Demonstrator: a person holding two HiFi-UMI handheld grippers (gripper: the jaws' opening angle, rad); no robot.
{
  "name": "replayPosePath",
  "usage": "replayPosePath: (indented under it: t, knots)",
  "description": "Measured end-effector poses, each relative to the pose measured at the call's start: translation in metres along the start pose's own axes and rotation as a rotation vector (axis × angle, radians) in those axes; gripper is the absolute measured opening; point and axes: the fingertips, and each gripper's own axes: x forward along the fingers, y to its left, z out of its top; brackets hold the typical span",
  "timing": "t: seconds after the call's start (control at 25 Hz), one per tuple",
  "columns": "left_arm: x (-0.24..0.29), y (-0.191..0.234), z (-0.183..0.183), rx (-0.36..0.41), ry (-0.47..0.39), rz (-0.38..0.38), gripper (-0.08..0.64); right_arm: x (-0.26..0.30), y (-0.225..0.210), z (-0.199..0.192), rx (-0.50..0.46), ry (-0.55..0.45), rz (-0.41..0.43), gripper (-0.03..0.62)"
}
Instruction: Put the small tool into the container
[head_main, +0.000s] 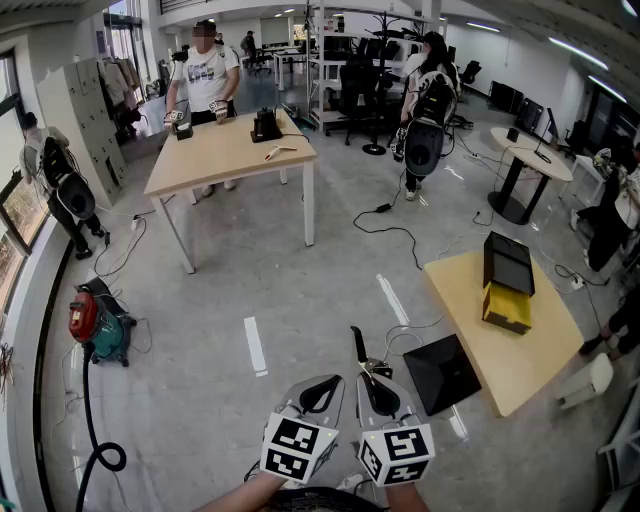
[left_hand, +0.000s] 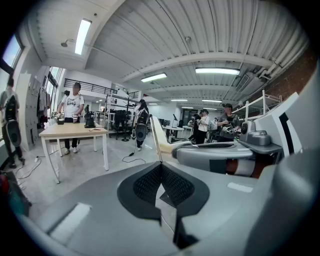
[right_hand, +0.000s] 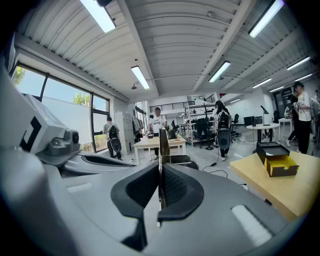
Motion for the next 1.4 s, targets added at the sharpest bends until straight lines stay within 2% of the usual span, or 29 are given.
replayPosePath:
  t: [0.2,0.28,0.4,0.52,0.6,0.68,0.76,0.96,1.16,1.24,1.32,1.36,1.4]
  knots:
    - [-0.001,-0.016,-0.015,0.003,0.002,0.000,0.008,-0.014,-0.005,-0.017,0.007,0.003,0.000,0.006]
    - [0.005,-0.036,-0.020,0.002,0.002,0.001,0.008,-0.030,-0.018,-0.024,0.014,-0.001,0.003,0.008]
    - [0.031,-0.085,-0.004,0.001,0.000,0.004,0.008,-0.061,-0.066,-0.015,0.022,-0.002,0.008,0.006]
    - [0.061,-0.101,0.027,0.001,0.002,0.009,0.008,-0.061,-0.103,0.009,0.020,0.004,0.010,0.008]
    - [0.082,-0.110,0.034,-0.001,0.004,0.010,0.008,-0.060,-0.127,0.013,0.021,0.008,0.010,0.008]
    - [0.109,-0.145,0.042,-0.001,0.004,0.011,0.008,-0.078,-0.167,0.014,0.022,0.011,0.013,0.006]
    - [0.146,-0.203,0.060,0.001,0.004,0.014,0.008,-0.111,-0.228,0.024,0.023,0.012,0.017,0.006]
    - [0.260,-0.382,0.130,0.004,0.006,0.016,0.008,-0.215,-0.419,0.068,0.028,0.015,0.027,0.008]
    - [0.340,-0.569,0.128,0.016,0.008,0.010,0.008,-0.343,-0.574,0.044,0.030,0.014,0.024,0.008]
    - [0.381,-0.672,0.166,0.019,0.009,0.006,0.008,-0.415,-0.663,0.071,0.038,0.008,0.021,0.008]
    - [0.426,-0.777,0.237,0.022,0.009,0.001,0.008,-0.485,-0.760,0.132,0.044,0.003,0.016,0.008]
    - [0.444,-0.817,0.264,0.024,0.010,-0.004,0.008,-0.512,-0.798,0.154,0.046,0.001,0.013,0.008]
    - [0.459,-0.847,0.272,0.026,0.010,-0.009,0.008,-0.531,-0.826,0.160,0.047,-0.001,0.009,0.008]
